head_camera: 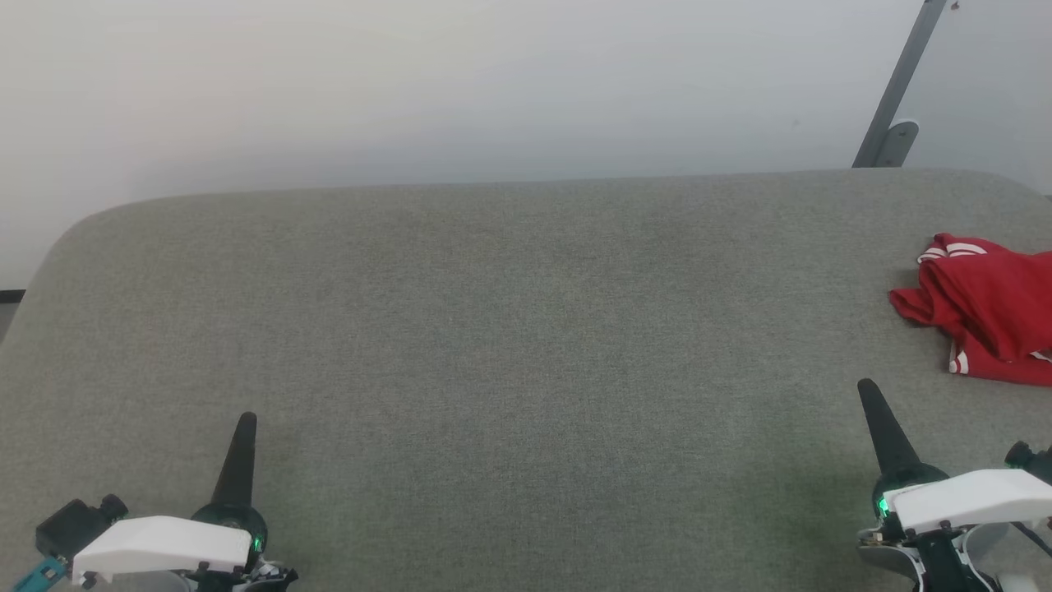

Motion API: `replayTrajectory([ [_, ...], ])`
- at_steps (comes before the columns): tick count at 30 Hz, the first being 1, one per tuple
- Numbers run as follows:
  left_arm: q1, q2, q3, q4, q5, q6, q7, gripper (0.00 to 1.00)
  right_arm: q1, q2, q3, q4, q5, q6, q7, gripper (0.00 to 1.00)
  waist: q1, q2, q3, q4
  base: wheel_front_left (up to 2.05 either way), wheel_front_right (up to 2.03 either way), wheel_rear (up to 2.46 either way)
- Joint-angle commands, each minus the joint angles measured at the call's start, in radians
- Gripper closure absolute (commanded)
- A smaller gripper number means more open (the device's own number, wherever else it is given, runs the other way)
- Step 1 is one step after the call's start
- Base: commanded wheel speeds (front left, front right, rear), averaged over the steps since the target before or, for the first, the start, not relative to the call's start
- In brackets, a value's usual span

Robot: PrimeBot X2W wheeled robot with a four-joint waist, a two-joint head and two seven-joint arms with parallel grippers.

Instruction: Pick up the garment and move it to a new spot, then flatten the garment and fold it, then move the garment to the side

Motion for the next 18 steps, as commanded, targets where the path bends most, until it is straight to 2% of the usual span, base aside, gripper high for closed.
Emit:
replayTrajectory([
  [1,-0.026,0.005,0.005,-0.006,-0.017,-0.002,0.005,1.00,-0.021,0.000,-0.002,-0.002,0.020,0.000,0.005,1.00,0.0000,0.0000,0.000,0.000,0.00,0.00,0.00],
  [18,-0.050,-0.024,0.005,0.003,-0.142,-0.002,0.047,1.00,-0.034,0.018,-0.010,0.010,0.160,-0.001,0.028,1.00,0.0000,0.0000,-0.001,-0.001,0.00,0.00,0.00],
])
